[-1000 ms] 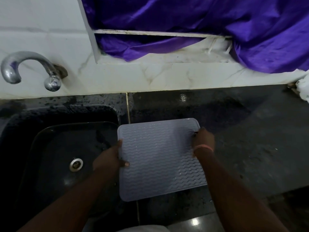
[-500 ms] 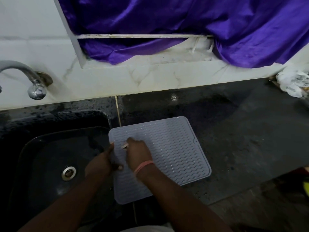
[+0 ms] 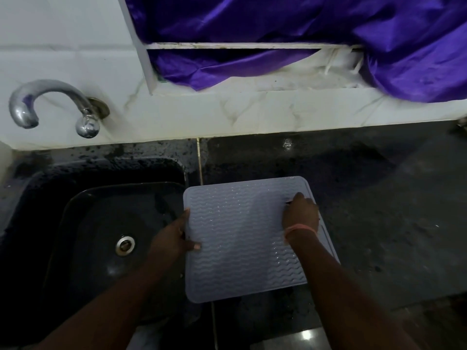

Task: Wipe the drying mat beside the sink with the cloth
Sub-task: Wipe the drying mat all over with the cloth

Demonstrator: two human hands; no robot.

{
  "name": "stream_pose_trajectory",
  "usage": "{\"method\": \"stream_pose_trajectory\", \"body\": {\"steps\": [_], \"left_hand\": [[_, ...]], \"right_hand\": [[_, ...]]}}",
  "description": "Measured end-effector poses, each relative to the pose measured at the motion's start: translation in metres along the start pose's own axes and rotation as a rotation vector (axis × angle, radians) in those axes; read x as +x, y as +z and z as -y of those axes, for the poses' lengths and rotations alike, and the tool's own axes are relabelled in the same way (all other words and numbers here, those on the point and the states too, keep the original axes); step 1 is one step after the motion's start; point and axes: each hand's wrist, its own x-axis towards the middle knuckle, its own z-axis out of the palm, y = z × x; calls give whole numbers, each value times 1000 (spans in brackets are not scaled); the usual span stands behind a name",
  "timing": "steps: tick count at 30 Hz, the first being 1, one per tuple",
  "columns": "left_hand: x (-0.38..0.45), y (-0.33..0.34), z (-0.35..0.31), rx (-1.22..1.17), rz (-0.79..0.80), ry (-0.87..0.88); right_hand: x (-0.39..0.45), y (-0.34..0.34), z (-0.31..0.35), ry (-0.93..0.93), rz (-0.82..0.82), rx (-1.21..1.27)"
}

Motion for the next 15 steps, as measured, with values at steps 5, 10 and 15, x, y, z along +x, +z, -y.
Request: {"method": "stream_pose_trajectory", "body": {"steps": [5,10,15], "left_hand": [[-12,8,-2,-302,-18,14],[-29,16,1,-481,-52,-19],[-42,17,-1,-566,-124,3]], "right_hand": [[-67,23,79,-194,70,-41],[-143,54,173,-507,197,12],[-118,30,151,-506,168,116]]}}
